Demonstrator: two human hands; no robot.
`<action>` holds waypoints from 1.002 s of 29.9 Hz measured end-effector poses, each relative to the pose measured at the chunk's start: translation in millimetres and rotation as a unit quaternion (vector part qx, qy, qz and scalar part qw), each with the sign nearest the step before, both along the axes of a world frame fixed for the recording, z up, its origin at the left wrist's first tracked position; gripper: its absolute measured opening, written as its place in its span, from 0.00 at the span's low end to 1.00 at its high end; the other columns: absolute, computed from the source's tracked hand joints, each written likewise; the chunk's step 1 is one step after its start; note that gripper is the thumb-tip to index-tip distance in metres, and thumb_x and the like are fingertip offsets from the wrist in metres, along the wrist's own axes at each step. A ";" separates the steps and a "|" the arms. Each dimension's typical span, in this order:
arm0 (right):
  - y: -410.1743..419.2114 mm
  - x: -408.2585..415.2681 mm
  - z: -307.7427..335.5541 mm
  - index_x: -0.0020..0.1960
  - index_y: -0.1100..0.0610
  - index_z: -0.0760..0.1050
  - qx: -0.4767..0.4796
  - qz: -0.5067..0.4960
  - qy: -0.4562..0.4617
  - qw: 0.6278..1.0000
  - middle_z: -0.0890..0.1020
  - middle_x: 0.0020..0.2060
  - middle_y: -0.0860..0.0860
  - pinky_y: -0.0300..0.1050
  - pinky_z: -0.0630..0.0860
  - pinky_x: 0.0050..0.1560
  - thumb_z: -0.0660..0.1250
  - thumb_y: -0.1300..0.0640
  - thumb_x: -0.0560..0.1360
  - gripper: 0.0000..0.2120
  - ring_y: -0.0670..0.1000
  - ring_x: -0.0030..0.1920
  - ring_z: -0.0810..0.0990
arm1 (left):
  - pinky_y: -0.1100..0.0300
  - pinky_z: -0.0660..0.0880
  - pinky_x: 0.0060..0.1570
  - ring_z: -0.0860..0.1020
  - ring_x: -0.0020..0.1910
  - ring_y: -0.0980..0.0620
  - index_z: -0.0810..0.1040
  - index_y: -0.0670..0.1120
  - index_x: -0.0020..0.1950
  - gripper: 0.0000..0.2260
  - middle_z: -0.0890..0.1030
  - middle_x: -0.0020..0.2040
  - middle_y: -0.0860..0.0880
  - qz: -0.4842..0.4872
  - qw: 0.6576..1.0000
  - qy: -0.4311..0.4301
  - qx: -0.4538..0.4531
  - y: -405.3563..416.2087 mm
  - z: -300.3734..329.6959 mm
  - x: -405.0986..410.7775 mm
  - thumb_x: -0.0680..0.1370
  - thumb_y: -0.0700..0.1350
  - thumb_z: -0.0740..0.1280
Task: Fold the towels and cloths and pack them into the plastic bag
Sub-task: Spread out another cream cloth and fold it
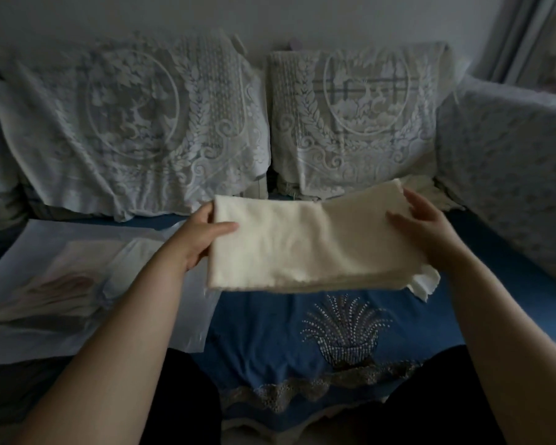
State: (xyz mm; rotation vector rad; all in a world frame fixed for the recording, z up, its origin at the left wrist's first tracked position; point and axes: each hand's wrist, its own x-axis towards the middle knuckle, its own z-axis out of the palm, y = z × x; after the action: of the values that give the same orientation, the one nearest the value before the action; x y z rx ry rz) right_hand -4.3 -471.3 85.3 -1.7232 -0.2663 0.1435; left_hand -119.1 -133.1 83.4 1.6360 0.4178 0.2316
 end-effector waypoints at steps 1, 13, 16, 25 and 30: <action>10.1 2.1 -3.1 0.72 0.45 0.63 -0.016 0.005 -0.017 1.000 0.78 0.53 0.47 0.37 0.76 0.33 0.66 0.61 0.77 0.28 0.44 0.41 0.81 | 0.53 0.77 0.48 0.79 0.54 0.48 0.69 0.50 0.69 0.25 0.78 0.61 0.46 -0.003 1.000 0.008 0.028 -2.8 -0.7 2.1 0.74 0.37 0.70; 133.0 -34.9 -84.9 0.66 0.61 0.68 -0.048 0.000 0.079 0.996 0.80 0.56 0.57 0.54 0.79 0.52 0.60 0.47 0.78 0.22 0.53 0.48 0.80 | 0.54 0.75 0.53 0.75 0.57 0.46 0.61 0.48 0.74 0.30 0.74 0.65 0.45 -0.009 0.960 0.117 0.253 -27.5 -40.4 19.4 0.73 0.39 0.65; 144.5 -43.4 -78.3 0.65 0.55 0.68 0.092 0.169 0.208 0.959 0.79 0.58 0.54 0.55 0.77 0.56 0.53 0.34 0.73 0.30 0.55 0.55 0.80 | 0.51 0.77 0.55 0.77 0.57 0.46 0.63 0.47 0.74 0.29 0.75 0.65 0.45 -0.020 0.975 0.099 0.196 -21.2 -37.3 26.5 0.74 0.39 0.67; 131.3 15.8 -110.3 0.66 0.65 0.70 -0.119 -0.031 0.202 0.972 0.79 0.52 0.60 0.55 0.74 0.56 0.65 0.56 0.76 0.21 0.61 0.54 0.77 | 0.54 0.79 0.51 0.77 0.59 0.49 0.77 0.50 0.55 0.07 0.78 0.60 0.49 -0.108 0.982 0.067 0.139 -28.1 -45.6 32.0 0.81 0.47 0.60; 125.4 20.2 -149.5 0.72 0.64 0.60 -0.299 -0.079 0.213 0.927 0.70 0.67 0.63 0.54 0.69 0.64 0.64 0.42 0.74 0.36 0.63 0.65 0.71 | 0.49 0.67 0.59 0.64 0.65 0.41 0.60 0.49 0.72 0.29 0.65 0.68 0.42 0.029 0.790 0.230 0.567 13.8 -83.4 11.0 0.76 0.58 0.63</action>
State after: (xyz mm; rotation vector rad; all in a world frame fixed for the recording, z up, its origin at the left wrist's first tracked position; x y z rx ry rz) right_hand 16.0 -345.9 -64.2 -2.2489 0.2706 0.5172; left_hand -108.0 -119.3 0.0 2.9055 0.7831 0.1162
